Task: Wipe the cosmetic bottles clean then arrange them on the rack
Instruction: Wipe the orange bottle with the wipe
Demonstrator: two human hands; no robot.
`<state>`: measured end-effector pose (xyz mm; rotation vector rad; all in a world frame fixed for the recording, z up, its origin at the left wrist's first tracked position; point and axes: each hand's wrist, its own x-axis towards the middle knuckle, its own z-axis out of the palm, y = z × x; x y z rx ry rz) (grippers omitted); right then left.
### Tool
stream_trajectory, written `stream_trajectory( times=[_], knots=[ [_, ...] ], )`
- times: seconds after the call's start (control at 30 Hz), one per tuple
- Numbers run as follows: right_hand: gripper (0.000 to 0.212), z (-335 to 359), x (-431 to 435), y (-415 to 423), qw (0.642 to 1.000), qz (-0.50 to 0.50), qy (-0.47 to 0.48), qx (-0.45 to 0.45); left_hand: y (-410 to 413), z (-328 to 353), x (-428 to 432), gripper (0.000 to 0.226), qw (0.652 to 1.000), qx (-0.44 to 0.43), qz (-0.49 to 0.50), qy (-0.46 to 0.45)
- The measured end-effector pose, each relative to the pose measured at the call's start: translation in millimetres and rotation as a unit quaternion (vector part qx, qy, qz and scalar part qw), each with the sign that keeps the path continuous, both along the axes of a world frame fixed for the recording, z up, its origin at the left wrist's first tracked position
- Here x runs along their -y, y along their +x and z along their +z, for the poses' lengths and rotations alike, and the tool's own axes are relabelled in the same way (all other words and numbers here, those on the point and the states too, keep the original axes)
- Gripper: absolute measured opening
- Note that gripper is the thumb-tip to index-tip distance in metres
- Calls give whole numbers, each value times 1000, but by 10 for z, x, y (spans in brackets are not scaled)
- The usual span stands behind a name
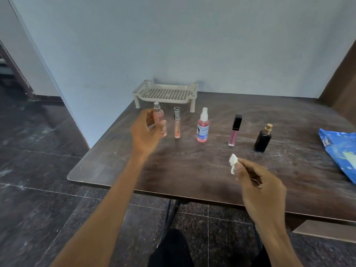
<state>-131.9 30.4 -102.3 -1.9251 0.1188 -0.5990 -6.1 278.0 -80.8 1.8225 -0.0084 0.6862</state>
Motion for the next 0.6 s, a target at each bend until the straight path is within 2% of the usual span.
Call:
stream_trajectory(
  times=[0.17,0.6],
  knots=[
    [14,-17,-38,3,1000,3,15,-18,331,-80,-322,32,997,-41,35,46],
    [13,-23,-97,48,999,5,35,-31,409,-232,-382,36,992,-102,42,65]
  ],
)
